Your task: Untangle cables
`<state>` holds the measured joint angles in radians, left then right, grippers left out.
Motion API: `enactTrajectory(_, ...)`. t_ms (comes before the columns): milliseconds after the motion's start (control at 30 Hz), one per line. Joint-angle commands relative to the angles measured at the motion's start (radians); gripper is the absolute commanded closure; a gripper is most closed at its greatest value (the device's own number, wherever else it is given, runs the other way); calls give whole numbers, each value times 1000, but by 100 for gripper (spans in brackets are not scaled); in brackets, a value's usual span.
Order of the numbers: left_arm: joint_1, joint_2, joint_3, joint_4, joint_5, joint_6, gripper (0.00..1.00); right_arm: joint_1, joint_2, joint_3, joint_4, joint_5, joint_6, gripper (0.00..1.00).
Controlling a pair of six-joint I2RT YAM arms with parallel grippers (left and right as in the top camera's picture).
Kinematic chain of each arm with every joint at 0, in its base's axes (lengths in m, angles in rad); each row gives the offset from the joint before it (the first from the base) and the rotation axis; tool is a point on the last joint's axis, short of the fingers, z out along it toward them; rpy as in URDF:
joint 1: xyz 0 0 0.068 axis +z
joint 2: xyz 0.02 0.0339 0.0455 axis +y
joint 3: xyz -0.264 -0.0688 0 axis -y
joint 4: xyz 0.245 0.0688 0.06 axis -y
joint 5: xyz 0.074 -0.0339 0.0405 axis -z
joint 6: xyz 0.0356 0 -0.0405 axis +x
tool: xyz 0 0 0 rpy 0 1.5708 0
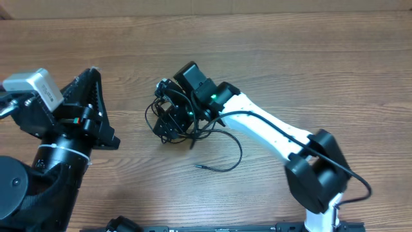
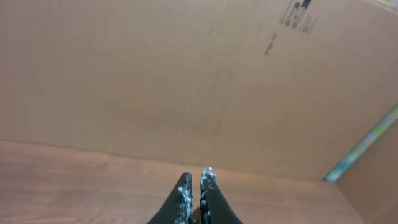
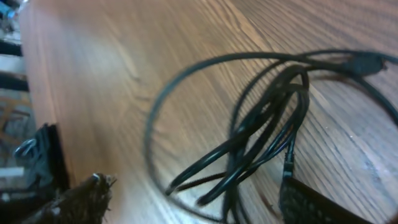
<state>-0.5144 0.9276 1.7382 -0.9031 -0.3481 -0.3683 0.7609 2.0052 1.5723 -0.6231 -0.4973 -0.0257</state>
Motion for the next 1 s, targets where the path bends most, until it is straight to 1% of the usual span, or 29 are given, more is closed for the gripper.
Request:
enactTrajectory(0, 4, -2, 13, -11, 10, -22, 93, -3, 53, -9, 20, 19, 72, 23)
enactTrajectory(33, 4, -2, 13, -18, 10, -22, 93, -3, 68, -9, 25, 24, 83, 29)
enactTrajectory(100, 4, -2, 13, -29, 12, -22, 94, -4, 89, -9, 26, 26, 91, 65)
enactTrajectory(133, 4, -2, 13, -34, 13, -22, 93, -6, 97, -9, 27, 27, 98, 89)
enactTrajectory(167, 4, -2, 13, -37, 13, -22, 93, -8, 98, -9, 28, 26, 106, 96)
enactTrajectory(300, 4, -2, 13, -47, 13, -21, 92, -10, 91, -1, 39, 17, 102, 96)
enactTrajectory(433, 4, -2, 13, -89, 5, -21, 91, -11, 59, 45, 38, -58, 70, 96)
enactTrajectory(500, 4, -2, 13, -106, 1, -21, 88, -16, 27, 68, 35, -55, 70, 96)
enactTrajectory(567, 4, -2, 13, -110, 1, -21, 78, -24, -21, 97, 23, -53, 71, 96)
enactTrajectory(600, 4, -2, 13, -109, 1, -21, 71, -27, -39, 111, 12, -53, 71, 96)
enactTrajectory(633, 4, -2, 13, -109, 2, -22, 61, -31, -64, 131, -12, -48, 72, 96)
enactTrajectory(733, 4, -2, 13, -118, 33, -21, 36, -37, -127, 193, -110, 0, 86, 96)
enactTrajectory(800, 4, -1, 13, -122, 79, -21, 22, -39, -165, 241, -198, 39, 85, 96)
enactTrajectory(900, 4, 2, 13, -126, 114, -21, 12, -40, -211, 315, -322, 108, 85, 96)
enactTrajectory(967, 4, 6, 11, -133, 113, -21, 12, -40, -240, 372, -390, 148, 85, 96)
